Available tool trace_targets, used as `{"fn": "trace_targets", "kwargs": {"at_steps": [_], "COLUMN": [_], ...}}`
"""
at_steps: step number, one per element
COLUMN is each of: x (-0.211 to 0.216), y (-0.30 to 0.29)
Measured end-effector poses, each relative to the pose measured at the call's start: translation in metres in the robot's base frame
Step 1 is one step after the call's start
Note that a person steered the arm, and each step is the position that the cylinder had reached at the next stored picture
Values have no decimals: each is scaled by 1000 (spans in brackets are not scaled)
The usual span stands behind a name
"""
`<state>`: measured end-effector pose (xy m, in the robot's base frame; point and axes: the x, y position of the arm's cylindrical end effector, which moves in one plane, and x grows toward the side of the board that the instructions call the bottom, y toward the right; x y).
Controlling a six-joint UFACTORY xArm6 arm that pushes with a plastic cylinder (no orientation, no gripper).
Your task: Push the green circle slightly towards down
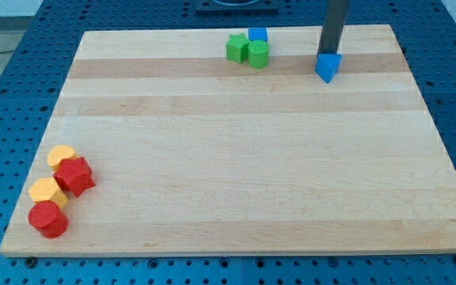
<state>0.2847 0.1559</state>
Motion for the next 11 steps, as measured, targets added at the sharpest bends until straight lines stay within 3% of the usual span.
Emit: {"fn": "trace_targets", "kwargs": {"at_steps": [1,3,5,7,10,11], "x": [-3,-49,-68,-43,1,1], "y": [0,-8,-72,-128,-109,-135]}}
